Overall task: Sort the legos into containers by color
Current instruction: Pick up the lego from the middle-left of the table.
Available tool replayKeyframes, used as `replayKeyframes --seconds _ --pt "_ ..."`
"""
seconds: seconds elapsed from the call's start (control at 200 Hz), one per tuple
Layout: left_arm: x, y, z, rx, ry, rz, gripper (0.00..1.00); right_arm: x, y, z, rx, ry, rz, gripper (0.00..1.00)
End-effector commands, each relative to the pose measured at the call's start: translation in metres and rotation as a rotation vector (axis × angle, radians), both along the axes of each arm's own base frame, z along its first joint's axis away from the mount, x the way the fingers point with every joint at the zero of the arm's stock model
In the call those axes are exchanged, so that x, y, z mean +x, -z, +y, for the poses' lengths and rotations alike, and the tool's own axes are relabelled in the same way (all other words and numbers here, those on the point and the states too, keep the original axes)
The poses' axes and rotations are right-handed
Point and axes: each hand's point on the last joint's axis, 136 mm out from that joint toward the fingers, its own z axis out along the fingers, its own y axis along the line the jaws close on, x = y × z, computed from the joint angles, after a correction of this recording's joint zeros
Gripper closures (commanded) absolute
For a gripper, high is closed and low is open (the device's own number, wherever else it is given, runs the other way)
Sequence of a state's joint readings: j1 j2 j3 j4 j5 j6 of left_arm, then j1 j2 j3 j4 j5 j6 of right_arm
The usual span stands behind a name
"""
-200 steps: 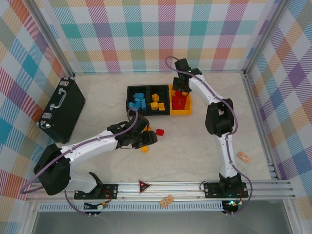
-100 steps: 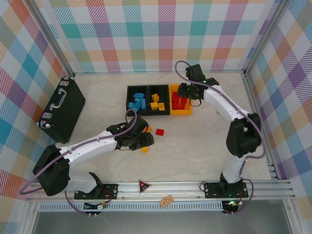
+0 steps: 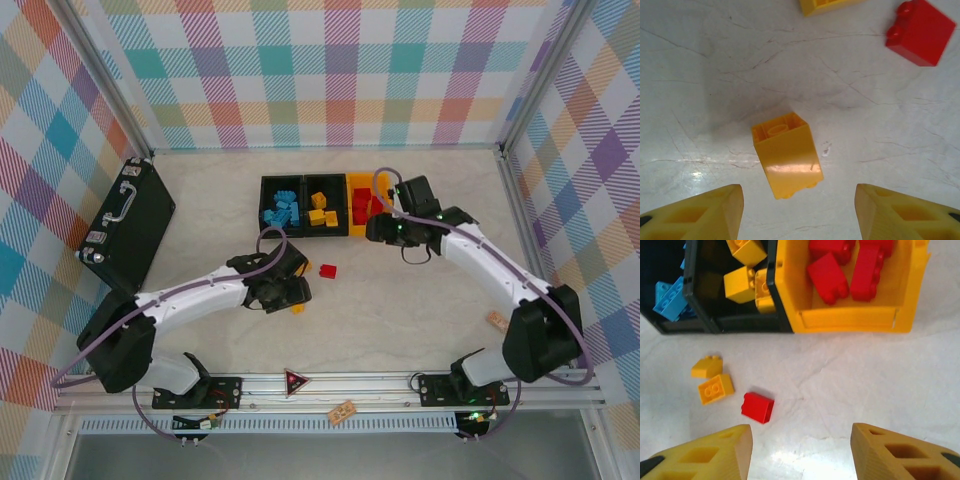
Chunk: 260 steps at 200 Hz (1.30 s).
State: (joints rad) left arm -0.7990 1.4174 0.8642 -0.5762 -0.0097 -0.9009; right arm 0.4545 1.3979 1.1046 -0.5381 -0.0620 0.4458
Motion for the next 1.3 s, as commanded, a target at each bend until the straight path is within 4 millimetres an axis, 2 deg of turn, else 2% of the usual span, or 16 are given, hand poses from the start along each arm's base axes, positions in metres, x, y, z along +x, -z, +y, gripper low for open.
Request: replayKeyframes --seconds 0.0,0.095,0.265,0.375,0.425,0.635,0.805,1.03,1.295 --pt "-0.003 0.009 -0.001 0.038 -0.003 0.03 0.39 -0.021 -0.005 0.011 0.073 -0.038 -0.005 0.45" --pt "-0.001 0.016 -0.005 0.049 0.004 0.041 0.39 -0.039 0.007 0.01 0.088 -0.04 0.028 0.45" --pt "0.003 0.032 -0.002 0.113 -0.009 0.061 0.39 -0.062 0.026 0.01 0.101 -0.034 0.07 0.45" --pt "0.004 0.039 -0.003 0.127 -0.015 0.067 0.47 -0.072 0.033 0.012 0.106 -0.032 0.086 0.45" --pt "0.004 0.04 -0.004 0.132 -0.011 0.068 0.53 -0.074 0.033 0.013 0.104 -0.034 0.086 0.45" --pt "0.009 0.031 -0.007 0.135 0.014 0.048 0.73 -0.083 0.032 0.015 0.105 -0.046 0.088 0.45" --pt "0.02 0.014 -0.017 0.127 0.052 0.01 0.81 -0.091 0.034 0.012 0.118 -0.03 0.097 0.45" --pt "0.052 -0.016 -0.041 0.14 0.12 -0.055 0.81 -0.104 0.036 -0.001 0.13 0.013 0.095 0.45" --pt "0.116 -0.044 -0.071 0.129 0.161 -0.123 0.82 -0.118 0.037 -0.005 0.171 0.042 0.097 0.45"
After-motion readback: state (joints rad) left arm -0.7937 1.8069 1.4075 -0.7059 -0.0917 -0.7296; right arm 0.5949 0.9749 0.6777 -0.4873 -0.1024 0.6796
